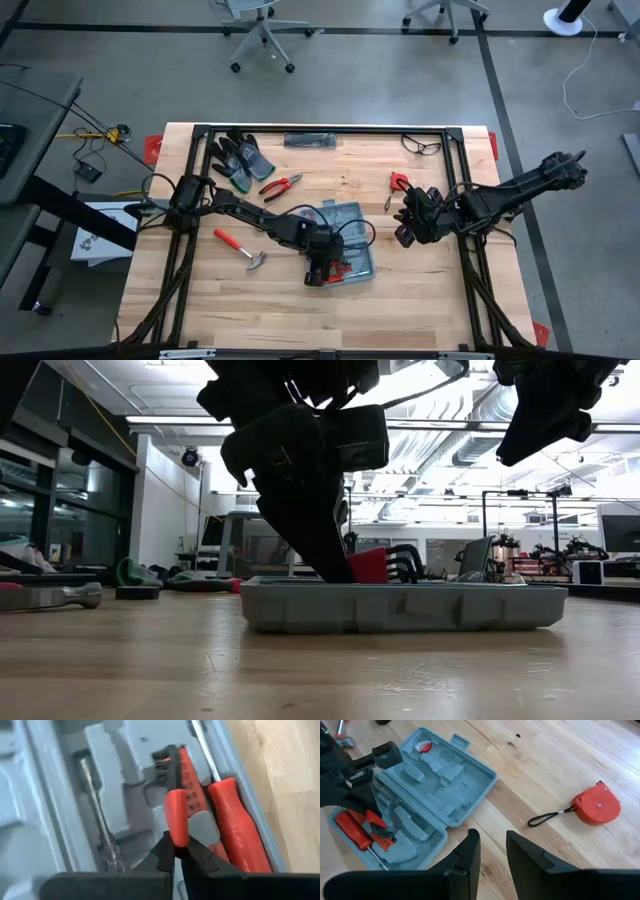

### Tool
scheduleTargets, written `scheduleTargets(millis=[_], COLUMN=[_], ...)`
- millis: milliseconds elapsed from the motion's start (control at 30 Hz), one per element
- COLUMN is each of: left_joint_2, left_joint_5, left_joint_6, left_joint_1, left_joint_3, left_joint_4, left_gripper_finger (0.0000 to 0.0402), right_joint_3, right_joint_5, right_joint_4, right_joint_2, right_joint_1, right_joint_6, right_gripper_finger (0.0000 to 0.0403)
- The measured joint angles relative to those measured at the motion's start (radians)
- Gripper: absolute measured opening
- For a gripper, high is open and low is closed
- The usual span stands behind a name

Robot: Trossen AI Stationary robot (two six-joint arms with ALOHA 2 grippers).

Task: Prefit tool cases
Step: Remove the hex key set from the gray prefit tool case

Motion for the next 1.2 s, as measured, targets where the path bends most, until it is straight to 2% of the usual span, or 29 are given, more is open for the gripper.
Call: scheduleTargets(millis=[233, 533, 667, 800, 867, 967, 1067, 1200], left_joint_2=[-0.060, -0.245, -0.277, -0.246, -0.224, -0.167, -0.090, 0.030], left_joint_5=[0.002, 0.013, 0.146, 0.244, 0.330, 0.497, 0.616, 0.748], left_joint_6=[-0.027, -0.046, -0.055, -0.058, -0.067, -0.144, -0.237, -0.320], left_joint_1=[0.026, 0.148, 0.267, 0.400, 0.472, 0.585, 0.682, 0.782], left_joint_3=[-0.009, -0.005, -0.003, -0.005, -0.005, -0.003, -0.004, 0.067], left_joint_4=[-0.027, -0.021, -0.006, 0.010, 0.068, 0.180, 0.274, 0.267], left_gripper_finger=[0.0003, 0.0001, 0.0001, 0.0001, 0.0001, 0.0001, 0.0000, 0.0000], right_joint_3=[0.000, 0.000, 0.000, 0.000, 0.000, 0.000, 0.000, 0.000], right_joint_5=[0.000, 0.005, 0.030, 0.059, 0.076, 0.116, 0.158, 0.191], right_joint_4=[0.000, 0.000, 0.000, 0.003, 0.003, 0.004, 0.005, 0.011], right_joint_2=[0.000, 0.000, 0.000, 0.000, 0.000, 0.000, 0.002, 0.021], right_joint_1=[0.000, 0.000, 0.000, 0.000, 0.000, 0.000, -0.006, -0.039], right_joint_6=[0.014, 0.021, 0.022, 0.052, 0.080, 0.126, 0.176, 0.243], right_gripper_finger=[0.0087, 0.0087, 0.0087, 0.0087, 0.0087, 0.0087, 0.0087, 0.0087])
